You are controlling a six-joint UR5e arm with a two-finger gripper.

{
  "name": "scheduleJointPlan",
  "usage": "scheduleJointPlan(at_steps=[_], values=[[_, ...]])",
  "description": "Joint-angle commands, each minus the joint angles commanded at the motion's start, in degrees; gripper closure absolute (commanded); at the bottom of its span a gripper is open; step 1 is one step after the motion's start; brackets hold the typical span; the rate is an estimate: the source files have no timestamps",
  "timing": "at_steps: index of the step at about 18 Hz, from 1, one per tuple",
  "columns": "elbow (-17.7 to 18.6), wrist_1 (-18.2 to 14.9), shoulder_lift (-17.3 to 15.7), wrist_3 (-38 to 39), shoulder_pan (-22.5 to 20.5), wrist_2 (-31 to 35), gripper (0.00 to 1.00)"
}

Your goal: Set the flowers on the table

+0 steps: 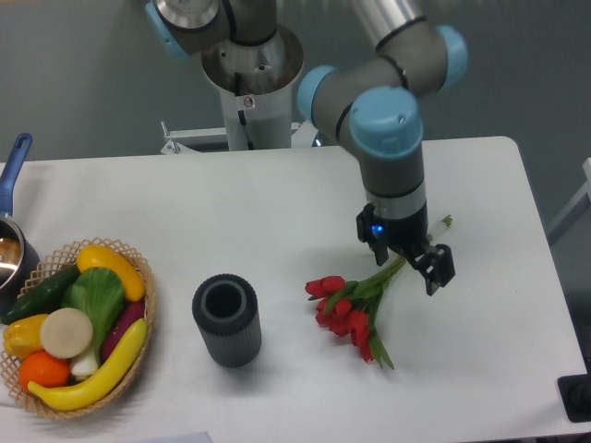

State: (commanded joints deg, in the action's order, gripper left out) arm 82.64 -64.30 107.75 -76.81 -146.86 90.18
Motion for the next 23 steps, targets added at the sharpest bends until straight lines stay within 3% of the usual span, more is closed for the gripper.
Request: scheduleJointPlan(at_steps=[3, 5, 7, 13, 16, 23], values=[[-5.0, -10.2, -0.4, -5.5, -1.9, -0.5, 0.00], [-5.6, -15.7, -2.2, -13.7, -6.1, -4.4, 0.00], [-5.2, -18.4, -4.3, -19.2, -9.6, -7.6, 0.00], [-5.1, -23.8, -7.9, -32.4, -16.4, -8.3, 0.00], [-3.9, -24.0, -9.1, -34.8, -18.6, -9.8, 0.00], [-3.1, -24.0, -9.4, -35.0, -18.8, -10.0, 0.00]])
